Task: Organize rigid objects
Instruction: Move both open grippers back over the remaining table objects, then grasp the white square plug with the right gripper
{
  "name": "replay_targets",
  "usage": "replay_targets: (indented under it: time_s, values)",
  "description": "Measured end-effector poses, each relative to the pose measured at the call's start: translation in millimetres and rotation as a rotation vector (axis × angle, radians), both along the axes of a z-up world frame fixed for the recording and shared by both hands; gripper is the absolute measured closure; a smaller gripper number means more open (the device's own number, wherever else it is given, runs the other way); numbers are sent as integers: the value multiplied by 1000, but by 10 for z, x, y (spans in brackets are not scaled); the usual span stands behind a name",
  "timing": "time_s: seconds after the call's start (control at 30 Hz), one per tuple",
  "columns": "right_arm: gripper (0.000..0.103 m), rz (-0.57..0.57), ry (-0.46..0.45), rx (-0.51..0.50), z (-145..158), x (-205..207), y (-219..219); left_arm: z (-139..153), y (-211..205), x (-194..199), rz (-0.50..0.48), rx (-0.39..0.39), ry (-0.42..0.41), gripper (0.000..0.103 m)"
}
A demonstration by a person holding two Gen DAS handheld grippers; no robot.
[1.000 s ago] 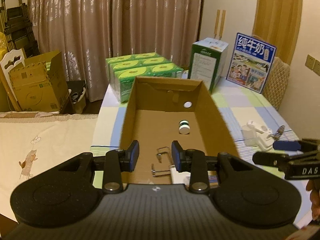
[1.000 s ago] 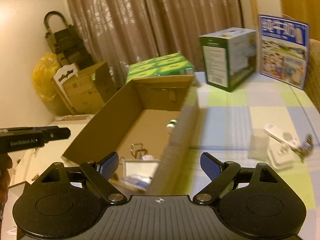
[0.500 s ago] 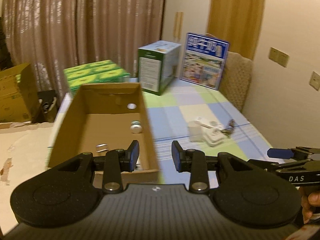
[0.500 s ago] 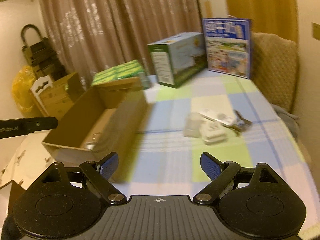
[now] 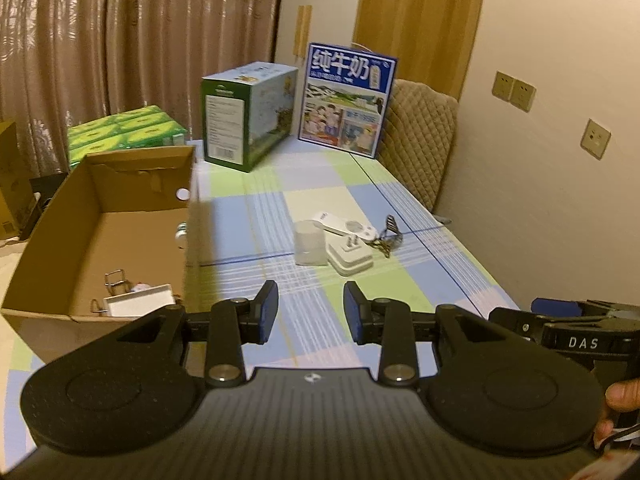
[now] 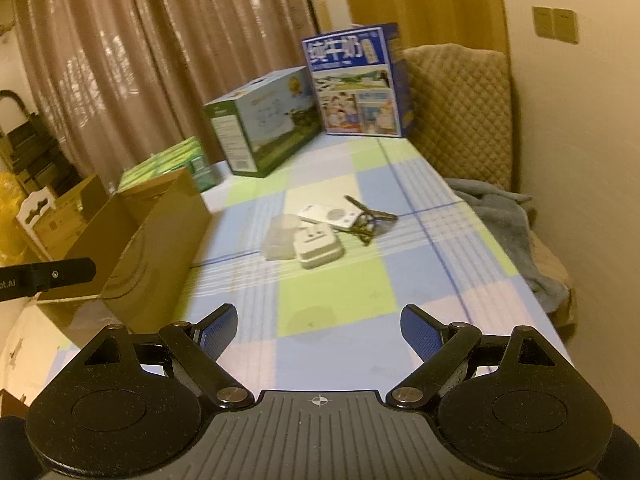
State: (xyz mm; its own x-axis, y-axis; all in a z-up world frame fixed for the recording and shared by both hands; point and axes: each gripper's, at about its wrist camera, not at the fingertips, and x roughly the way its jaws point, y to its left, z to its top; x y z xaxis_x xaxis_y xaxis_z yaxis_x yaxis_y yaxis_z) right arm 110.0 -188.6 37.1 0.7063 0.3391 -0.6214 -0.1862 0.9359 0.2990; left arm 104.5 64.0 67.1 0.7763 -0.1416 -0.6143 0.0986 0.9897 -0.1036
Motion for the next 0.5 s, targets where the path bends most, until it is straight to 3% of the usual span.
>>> replay_targets:
  time_s: [0.5]
  values:
    - [17,-42,8,5,-80,169,-284,-191,-273,244,-27,21,29,72]
